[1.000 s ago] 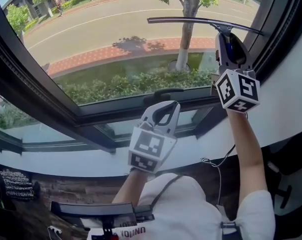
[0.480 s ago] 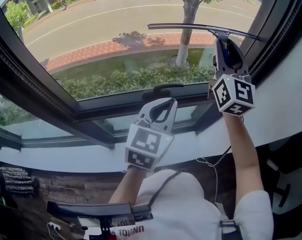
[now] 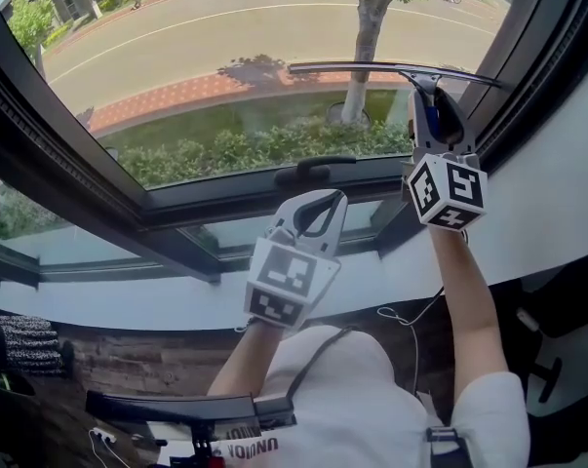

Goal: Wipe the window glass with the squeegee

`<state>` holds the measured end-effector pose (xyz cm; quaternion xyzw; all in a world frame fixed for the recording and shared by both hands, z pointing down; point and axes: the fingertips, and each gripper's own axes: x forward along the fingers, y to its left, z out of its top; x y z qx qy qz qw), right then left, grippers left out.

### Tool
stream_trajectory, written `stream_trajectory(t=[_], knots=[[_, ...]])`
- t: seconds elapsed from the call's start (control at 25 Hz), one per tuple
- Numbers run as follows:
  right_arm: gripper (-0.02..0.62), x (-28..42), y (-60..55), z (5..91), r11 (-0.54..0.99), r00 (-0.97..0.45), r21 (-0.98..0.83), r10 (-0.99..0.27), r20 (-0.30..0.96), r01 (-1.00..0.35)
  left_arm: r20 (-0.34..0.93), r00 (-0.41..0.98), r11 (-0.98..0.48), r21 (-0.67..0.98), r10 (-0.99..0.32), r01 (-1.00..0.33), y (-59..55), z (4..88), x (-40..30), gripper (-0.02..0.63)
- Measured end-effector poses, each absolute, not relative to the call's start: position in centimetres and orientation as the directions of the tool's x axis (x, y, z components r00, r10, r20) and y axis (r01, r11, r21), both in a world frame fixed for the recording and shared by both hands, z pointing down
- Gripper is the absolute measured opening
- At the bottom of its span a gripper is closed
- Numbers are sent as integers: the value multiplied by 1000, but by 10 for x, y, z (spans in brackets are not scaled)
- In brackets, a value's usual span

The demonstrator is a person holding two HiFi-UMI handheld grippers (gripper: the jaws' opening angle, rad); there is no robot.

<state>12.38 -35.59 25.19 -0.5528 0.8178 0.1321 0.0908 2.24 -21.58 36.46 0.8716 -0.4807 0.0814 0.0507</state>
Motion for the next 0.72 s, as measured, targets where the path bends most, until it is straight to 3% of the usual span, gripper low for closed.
stream_trajectory(t=[0.72], knots=[[149,124,-358,315,370,-381,93,-910,-165,-924,211,518,-526,22,-829,-851,-219,371,23,0]])
